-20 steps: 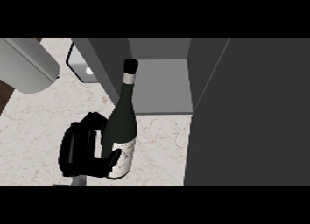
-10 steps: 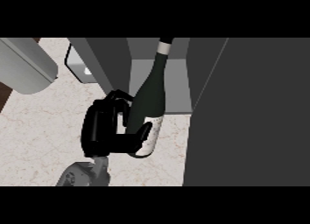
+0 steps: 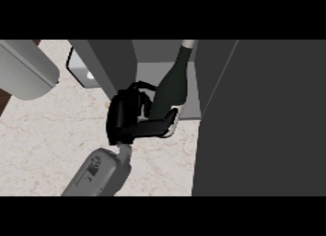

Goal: Pick up the wine, place it into the cabinet and close the cabinet

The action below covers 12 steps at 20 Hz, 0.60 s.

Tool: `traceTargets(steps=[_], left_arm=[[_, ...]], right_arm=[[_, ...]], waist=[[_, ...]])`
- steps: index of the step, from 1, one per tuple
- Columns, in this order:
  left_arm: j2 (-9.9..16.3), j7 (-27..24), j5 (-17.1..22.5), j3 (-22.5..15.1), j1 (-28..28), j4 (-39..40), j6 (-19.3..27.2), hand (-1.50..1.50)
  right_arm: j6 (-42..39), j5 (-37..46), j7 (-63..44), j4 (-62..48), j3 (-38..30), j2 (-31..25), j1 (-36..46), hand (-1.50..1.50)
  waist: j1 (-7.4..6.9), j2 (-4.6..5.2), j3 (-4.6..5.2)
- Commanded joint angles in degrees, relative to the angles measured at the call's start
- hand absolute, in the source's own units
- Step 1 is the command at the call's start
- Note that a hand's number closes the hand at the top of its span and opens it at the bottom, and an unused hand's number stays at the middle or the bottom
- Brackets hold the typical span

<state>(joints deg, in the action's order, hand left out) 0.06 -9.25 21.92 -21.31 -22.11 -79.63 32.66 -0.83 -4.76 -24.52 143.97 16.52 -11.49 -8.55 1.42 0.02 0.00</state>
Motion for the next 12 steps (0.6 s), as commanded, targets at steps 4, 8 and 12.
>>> traceTargets(steps=[4,8,12], left_arm=[[-0.06,-5.85,3.13,-3.22,-4.13,10.47,3.51,1.50],[-0.06,-11.22,10.44,-7.04,-5.00,14.32,6.90,1.50],[-0.06,-14.40,11.76,-6.93,-6.39,20.86,4.80,1.50]], right_arm=[[0.41,-6.86,-7.32,10.42,-2.25,-0.22,0.06,-1.50],[-1.85,-6.43,-2.30,9.59,-0.83,0.44,-3.51,-1.50],[-1.27,-6.26,-5.02,13.04,0.90,0.83,-4.69,-1.50]], waist=[[-0.08,0.08,0.03],[0.82,0.13,0.04],[0.94,0.08,0.07]])
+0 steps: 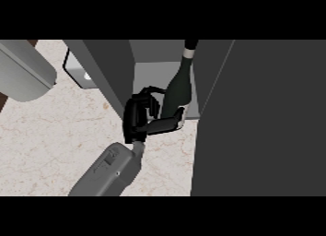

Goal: Pick up the wine, place it into the cabinet and close the cabinet

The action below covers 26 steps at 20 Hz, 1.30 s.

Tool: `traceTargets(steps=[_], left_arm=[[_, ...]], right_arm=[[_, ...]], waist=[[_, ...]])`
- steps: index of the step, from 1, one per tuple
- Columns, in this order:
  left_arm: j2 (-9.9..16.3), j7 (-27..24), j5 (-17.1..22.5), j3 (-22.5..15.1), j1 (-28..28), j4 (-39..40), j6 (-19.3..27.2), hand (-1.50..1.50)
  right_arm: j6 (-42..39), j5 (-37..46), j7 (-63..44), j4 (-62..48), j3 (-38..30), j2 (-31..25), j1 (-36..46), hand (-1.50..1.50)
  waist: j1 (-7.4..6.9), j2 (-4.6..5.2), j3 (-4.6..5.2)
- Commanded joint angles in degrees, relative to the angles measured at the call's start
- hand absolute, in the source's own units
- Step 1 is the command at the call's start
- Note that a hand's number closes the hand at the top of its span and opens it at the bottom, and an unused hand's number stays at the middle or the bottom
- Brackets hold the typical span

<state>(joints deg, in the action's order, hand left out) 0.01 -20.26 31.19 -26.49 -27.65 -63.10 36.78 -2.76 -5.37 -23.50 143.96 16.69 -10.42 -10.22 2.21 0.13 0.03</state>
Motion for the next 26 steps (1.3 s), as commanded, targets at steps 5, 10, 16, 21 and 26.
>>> traceTargets(steps=[5,10,16,21,26], left_arm=[[-0.01,-8.37,8.78,0.76,-4.81,10.58,-2.62,1.50],[-0.01,-6.93,14.86,1.81,-8.37,13.29,-3.66,1.50],[-0.01,-9.69,17.56,3.07,-14.39,21.53,-4.95,1.50],[-0.01,-10.35,20.24,2.98,-16.52,24.98,-4.84,1.50],[-0.01,-9.72,18.82,8.70,-23.52,33.83,-9.30,1.50]], right_arm=[[-1.68,-8.43,-3.57,11.76,-2.92,-1.42,-4.94,-1.50],[-0.32,-6.23,-6.17,12.50,-0.82,-0.31,-2.63,-1.50],[-1.18,-4.56,-3.14,8.13,-0.28,0.83,-3.00,-1.50],[-3.14,-5.85,-0.76,9.99,-0.37,0.12,-7.43,-1.50],[-1.96,-7.80,-2.97,7.55,-4.05,0.54,-2.00,-1.50]], waist=[[0.45,0.11,0.00],[0.04,0.04,0.04],[-0.27,0.09,0.00],[0.22,0.02,-0.04],[-0.38,0.33,-0.01]])
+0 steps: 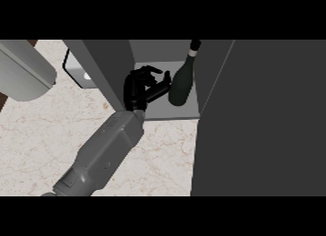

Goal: Pick up the wine, place it into the cabinet and close the cabinet

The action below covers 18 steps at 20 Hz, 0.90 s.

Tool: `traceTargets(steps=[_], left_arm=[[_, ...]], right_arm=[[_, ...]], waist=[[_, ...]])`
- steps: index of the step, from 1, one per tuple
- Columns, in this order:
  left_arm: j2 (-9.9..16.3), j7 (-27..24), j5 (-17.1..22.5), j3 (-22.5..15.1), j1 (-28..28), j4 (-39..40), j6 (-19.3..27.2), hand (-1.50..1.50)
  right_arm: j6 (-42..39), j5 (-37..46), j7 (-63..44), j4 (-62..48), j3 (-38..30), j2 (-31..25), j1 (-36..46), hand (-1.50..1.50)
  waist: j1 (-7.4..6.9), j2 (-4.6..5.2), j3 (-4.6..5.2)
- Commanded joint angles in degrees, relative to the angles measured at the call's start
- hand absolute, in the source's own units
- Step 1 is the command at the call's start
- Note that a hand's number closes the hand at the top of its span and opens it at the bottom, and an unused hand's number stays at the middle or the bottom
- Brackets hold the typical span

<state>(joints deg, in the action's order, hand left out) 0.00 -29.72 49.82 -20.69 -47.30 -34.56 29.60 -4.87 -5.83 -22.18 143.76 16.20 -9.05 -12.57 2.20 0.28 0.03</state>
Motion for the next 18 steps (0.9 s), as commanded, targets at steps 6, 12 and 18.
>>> traceTargets(steps=[6,12,18], left_arm=[[0.01,0.39,0.23,3.92,-11.50,10.39,1.99,1.50],[0.07,-2.92,-2.91,4.82,-14.26,16.43,7.03,1.50],[3.87,2.42,-7.51,1.78,-19.91,24.10,10.56,-1.50]], right_arm=[[-2.39,-8.88,-1.15,6.87,-4.76,-1.02,-2.35,-1.50],[-3.25,-5.83,1.06,6.44,-1.43,0.48,-5.54,-1.50],[-2.49,-3.89,-1.89,7.58,1.43,1.36,-2.89,-1.50]], waist=[[0.50,0.22,-0.08],[0.79,0.19,-0.07],[1.21,0.42,-0.01]])
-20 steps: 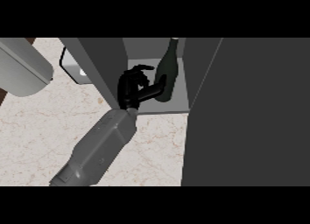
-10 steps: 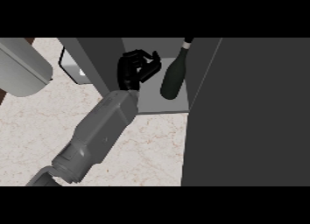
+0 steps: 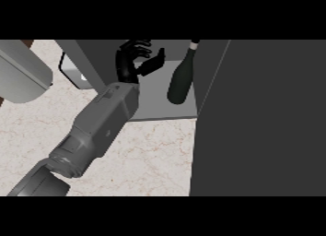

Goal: Pick up the wine, place it into the cabinet and close the cabinet

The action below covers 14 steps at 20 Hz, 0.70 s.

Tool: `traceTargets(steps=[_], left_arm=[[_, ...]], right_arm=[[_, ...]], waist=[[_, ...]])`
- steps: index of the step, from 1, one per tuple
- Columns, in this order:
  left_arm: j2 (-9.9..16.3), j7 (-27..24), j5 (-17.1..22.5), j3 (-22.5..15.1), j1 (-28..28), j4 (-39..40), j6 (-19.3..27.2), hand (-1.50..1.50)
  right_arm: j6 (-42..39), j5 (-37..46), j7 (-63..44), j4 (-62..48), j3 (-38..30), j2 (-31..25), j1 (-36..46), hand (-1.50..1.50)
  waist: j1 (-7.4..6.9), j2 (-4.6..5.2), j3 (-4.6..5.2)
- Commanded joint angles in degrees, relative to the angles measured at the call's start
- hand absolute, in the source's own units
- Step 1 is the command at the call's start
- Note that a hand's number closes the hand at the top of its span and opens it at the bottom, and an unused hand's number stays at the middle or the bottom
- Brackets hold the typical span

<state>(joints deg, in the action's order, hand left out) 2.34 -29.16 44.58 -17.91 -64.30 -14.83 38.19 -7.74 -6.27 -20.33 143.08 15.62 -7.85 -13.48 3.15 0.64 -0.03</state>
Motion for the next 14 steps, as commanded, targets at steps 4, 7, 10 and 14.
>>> traceTargets(steps=[4,7,10,14], left_arm=[[1.38,-0.90,-3.39,-0.77,-0.82,7.73,1.44,-1.50],[1.55,0.18,-3.81,-0.44,-1.49,8.08,0.82,-1.50],[2.17,1.91,-5.08,-0.98,-2.45,9.77,-0.04,-1.50],[3.45,-0.13,-5.14,-0.27,-0.96,10.14,0.66,-1.50]], right_arm=[[-0.91,-3.36,-1.23,7.18,2.49,0.06,-4.34,-1.50],[-0.97,-5.83,-3.83,10.55,-0.40,-1.35,-5.12,-1.50],[-0.70,-5.29,-2.13,6.18,0.12,0.13,-2.03,-1.50],[-0.91,-5.51,-3.09,9.94,0.61,-0.26,-3.94,-1.50]], waist=[[1.30,0.51,0.04],[0.76,0.28,0.05],[0.13,0.41,0.04],[0.32,0.30,0.08]])
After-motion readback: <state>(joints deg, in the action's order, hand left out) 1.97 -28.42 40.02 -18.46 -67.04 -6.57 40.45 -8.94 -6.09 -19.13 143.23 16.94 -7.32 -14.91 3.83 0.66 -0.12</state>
